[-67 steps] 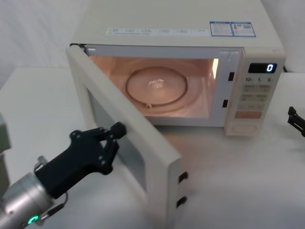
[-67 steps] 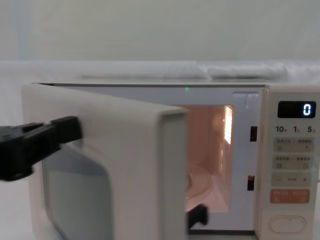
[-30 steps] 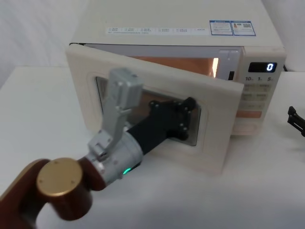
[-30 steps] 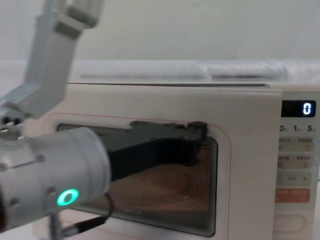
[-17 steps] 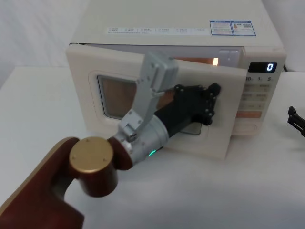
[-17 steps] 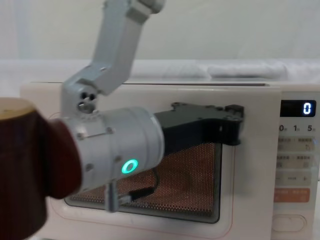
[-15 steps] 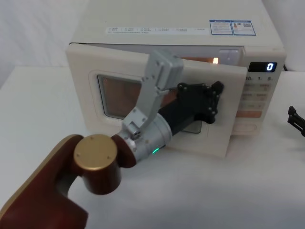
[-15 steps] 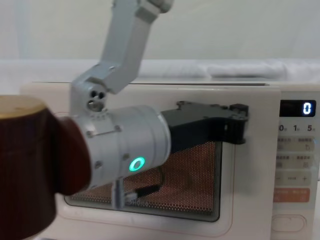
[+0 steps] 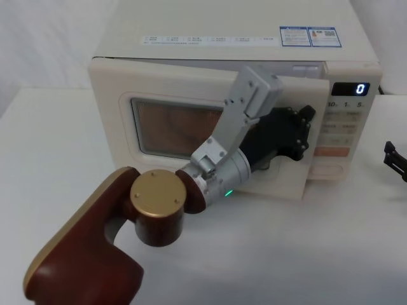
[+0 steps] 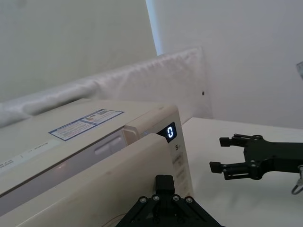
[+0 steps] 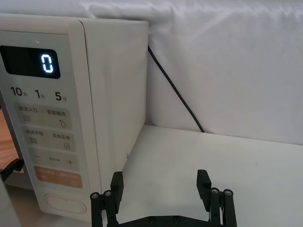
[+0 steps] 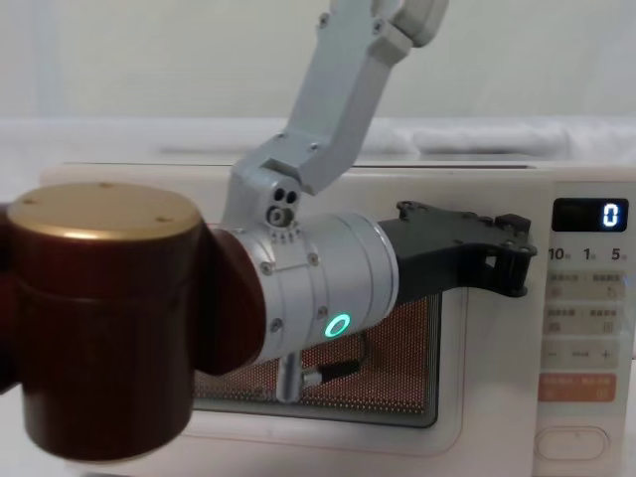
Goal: Press the button to open the microwave door with one hand; close the microwave door with the other hand.
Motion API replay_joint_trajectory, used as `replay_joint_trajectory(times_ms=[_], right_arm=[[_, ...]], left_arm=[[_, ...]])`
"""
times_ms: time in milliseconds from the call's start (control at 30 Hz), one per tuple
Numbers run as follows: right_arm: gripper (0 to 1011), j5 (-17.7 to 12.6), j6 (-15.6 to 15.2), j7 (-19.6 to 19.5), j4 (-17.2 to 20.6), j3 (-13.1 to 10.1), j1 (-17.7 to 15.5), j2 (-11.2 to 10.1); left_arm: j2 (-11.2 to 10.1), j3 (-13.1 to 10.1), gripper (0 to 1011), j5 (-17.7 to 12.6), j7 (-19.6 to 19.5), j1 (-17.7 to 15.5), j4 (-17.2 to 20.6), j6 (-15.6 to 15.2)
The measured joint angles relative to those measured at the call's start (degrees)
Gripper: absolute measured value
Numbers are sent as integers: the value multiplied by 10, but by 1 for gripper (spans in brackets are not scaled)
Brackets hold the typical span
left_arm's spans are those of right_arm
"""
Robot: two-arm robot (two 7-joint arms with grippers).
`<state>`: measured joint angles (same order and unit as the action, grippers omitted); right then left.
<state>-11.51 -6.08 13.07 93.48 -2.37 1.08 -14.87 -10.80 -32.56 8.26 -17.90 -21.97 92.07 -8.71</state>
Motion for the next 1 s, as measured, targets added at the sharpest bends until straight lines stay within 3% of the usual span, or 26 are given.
replay_joint_trajectory(times_ms=[433, 1000], right_arm=[[1002, 0, 0, 0, 0, 0, 0, 0], [1002, 0, 0, 0, 0, 0, 0, 0]], left_arm=[[29, 12, 0, -35, 7, -27, -46, 10], [53, 25, 0, -46, 0, -45, -85, 20]])
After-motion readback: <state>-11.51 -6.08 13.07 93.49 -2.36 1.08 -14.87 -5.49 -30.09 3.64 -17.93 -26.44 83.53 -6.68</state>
